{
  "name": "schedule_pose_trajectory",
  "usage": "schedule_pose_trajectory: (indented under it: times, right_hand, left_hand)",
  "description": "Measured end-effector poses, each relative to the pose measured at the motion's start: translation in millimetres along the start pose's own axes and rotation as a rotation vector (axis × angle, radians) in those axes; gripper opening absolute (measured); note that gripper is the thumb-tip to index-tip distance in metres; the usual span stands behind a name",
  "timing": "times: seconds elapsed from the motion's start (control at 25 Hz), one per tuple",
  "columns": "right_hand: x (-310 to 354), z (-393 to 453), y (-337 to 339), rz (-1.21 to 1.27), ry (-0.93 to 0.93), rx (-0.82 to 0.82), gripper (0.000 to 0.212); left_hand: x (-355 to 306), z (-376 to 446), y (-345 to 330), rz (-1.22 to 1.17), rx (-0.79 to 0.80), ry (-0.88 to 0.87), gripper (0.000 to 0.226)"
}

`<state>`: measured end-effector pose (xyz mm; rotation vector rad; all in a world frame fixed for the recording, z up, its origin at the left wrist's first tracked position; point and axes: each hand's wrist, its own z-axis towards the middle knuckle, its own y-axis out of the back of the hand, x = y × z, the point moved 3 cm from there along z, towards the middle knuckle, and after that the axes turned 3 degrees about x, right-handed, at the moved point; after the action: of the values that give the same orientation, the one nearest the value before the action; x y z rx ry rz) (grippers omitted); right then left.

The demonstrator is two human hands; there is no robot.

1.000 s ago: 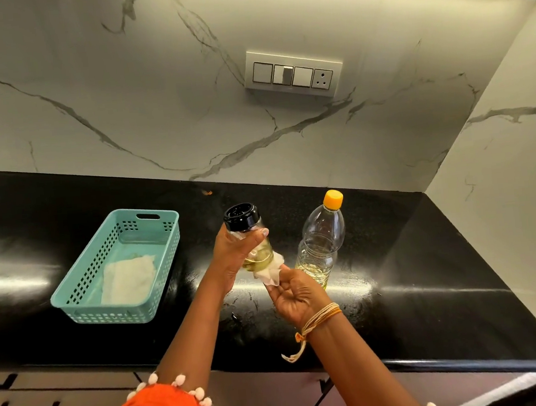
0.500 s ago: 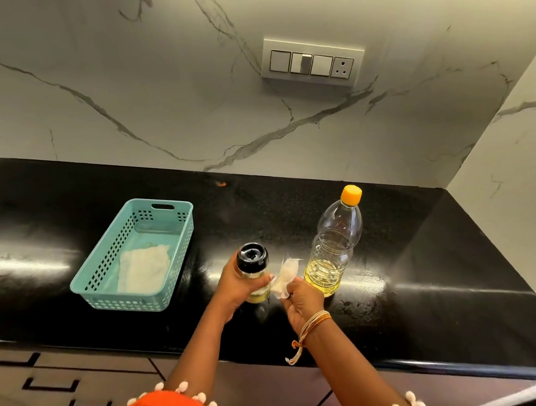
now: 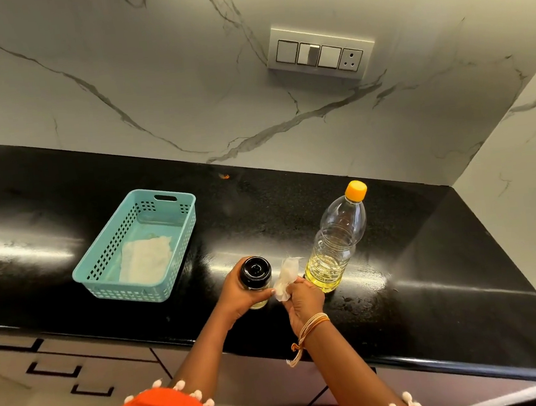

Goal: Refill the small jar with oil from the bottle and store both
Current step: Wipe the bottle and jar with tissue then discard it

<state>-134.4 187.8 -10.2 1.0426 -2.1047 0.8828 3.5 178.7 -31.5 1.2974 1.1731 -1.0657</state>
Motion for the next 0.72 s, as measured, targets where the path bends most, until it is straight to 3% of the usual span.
schedule_pose_trajectory:
  times: [0.48,0.72]
  right_hand:
    - [0.2,-1.9,14.3,0.054,-0.056,0.017,0.031]
    - [11.4,-22.8,15.0,0.128,-0.021,0.107,0.024]
  left_hand:
    - [-22.9,-11.5,3.1,0.123,-0.023,-0.102,0.078]
    - [-41.0,-23.9,4.8,0.103,-0.118,-0.114,0.058]
